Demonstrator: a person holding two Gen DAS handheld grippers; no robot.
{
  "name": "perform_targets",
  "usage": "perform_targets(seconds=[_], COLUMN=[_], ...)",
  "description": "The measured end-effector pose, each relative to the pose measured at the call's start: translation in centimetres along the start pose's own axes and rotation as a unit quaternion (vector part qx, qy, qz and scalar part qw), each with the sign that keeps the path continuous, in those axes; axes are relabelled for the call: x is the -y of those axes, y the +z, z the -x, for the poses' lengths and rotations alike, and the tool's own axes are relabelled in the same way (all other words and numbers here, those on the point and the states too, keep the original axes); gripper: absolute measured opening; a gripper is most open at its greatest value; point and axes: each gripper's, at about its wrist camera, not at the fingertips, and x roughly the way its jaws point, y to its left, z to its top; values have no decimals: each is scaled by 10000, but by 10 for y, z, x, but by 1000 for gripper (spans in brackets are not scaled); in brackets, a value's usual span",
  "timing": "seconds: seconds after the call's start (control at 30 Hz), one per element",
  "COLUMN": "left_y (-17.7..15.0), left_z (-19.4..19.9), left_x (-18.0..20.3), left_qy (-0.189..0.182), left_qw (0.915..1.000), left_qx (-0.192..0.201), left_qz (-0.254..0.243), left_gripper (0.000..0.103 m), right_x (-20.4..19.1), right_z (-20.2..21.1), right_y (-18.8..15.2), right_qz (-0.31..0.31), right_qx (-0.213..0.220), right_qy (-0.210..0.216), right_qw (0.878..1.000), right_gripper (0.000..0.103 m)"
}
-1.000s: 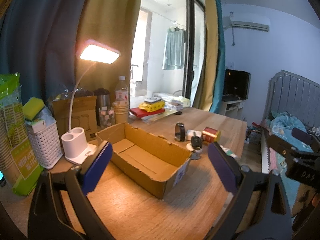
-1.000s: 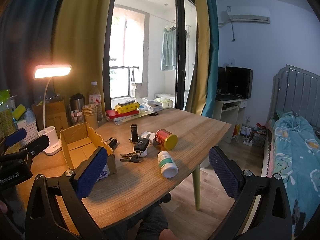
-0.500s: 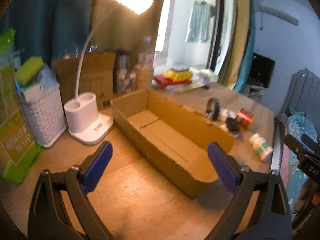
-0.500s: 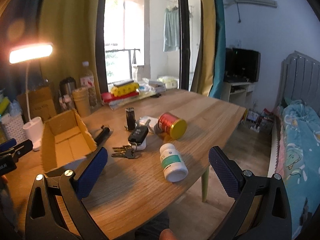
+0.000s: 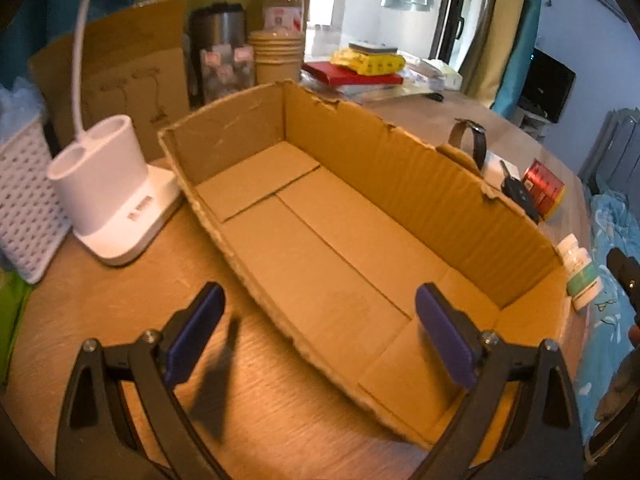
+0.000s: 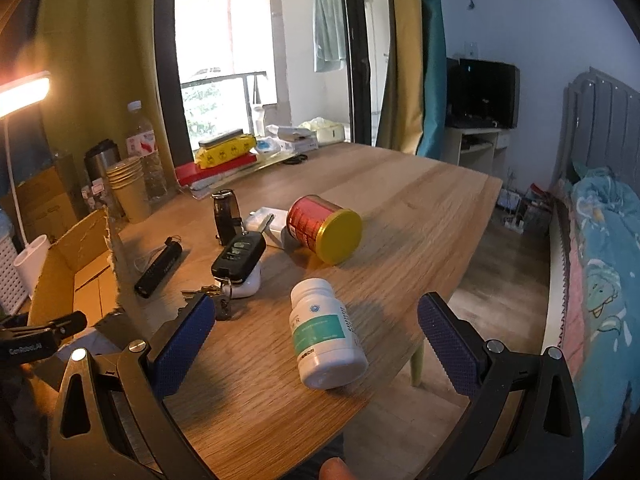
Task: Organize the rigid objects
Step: 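Move the left gripper to the cardboard box wall and clamp it, then grasp the white pill bottle with the right gripper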
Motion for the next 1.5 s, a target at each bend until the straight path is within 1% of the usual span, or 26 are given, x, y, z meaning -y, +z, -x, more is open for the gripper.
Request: perform_targets(seconds=[0.1, 0.17, 0.2, 0.23, 0.27, 0.33, 0.37, 0.4, 0.5, 0.6, 0.67, 0.8, 0.9, 0.93, 0.97, 1.0, 1.03, 1.07, 1.13, 1.17, 1.27, 1.37, 1.5], left_y=[2, 4, 5, 5, 6, 5, 4, 3, 3, 8, 12, 14, 0, -3, -2, -2, -2, -3, -4, -4, -4, -4, -4], left_z=[0, -3, -3, -2, -3, -7, -9, -8, -2, 6, 12, 17, 4, 3, 2, 2, 3, 4, 5, 5, 4, 3, 1], left_x=[2, 0, -2, -5, -6, -10, -13, -17, -20, -29, -34, -33, -20, -24, -26, -28, -29, -31, -30, -30, -31, -31, -34], left_qy=[4, -152, -222, -265, -269, -374, -433, -501, -388, -358, -226, -91, -159, -273, -305, -306, -302, -323, -349, -338, -395, -367, -332], left_qw=[9994, 9983, 9974, 9965, 9957, 9927, 9917, 9911, 9874, 9870, 9878, 9862, 9826, 9838, 9860, 9870, 9876, 9887, 9891, 9893, 9899, 9904, 9919], left_qx=[-61, -208, -245, -258, -301, -486, -547, -556, -550, -528, -385, -236, -413, -459, -407, -381, -334, -255, -230, -220, -252, -257, -274], left_qz=[-330, -514, -635, -744, -838, -1039, -1078, -1104, -1435, -1477, -1491, -1635, -1803, -1711, -1586, -1532, -1503, -1442, -1409, -1402, -1337, -1306, -1193], left_gripper=[97, 97, 93, 84, 80, 64, 61, 61, 53, 52, 52, 51, 52, 51, 51, 42, 38, 37, 25, 23, 21, 21, 20], right_x=[0, -1, -2, -3, -4, -5, -7, -9, -14, -18, -21, -22, -22, -23, -22, -22, -22, -21, -17, -15, -9, -4, 1], right_z=[-5, -8, -8, -8, -8, -8, -8, -9, -9, -9, -8, -9, -10, -10, -10, -10, -11, -13, -20, -23, -31, -38, -53], right_y=[0, -1, -1, -1, -1, -1, -1, -2, -4, -4, -3, -3, -3, -4, -5, -5, -6, -7, -9, -9, -7, -5, -3], right_qz=[33, 51, 66, 83, 87, 93, 110, 127, 173, 196, 215, 222, 228, 235, 252, 280, 305, 333, 370, 391, 433, 429, 361], right_qx=[-26, -50, -59, -66, -72, -80, -82, -85, -106, -123, -109, -108, -140, -140, -132, -117, -106, -108, -174, -191, -233, -310, -594], right_qy=[-41, -46, -50, -53, -54, -51, -52, -53, -40, -22, -17, 2, 8, 12, 25, 40, 48, 54, 119, 135, 207, 320, 510], right_qw=[10000, 10000, 9999, 9999, 9999, 9999, 9999, 9999, 9998, 9997, 9997, 9997, 9996, 9996, 9996, 9995, 9995, 9994, 9991, 9990, 9986, 9981, 9963], right_gripper=[102, 102, 102, 102, 102, 102, 102, 102, 102, 102, 102, 102, 102, 102, 102, 102, 102, 102, 102, 102, 102, 102, 102])
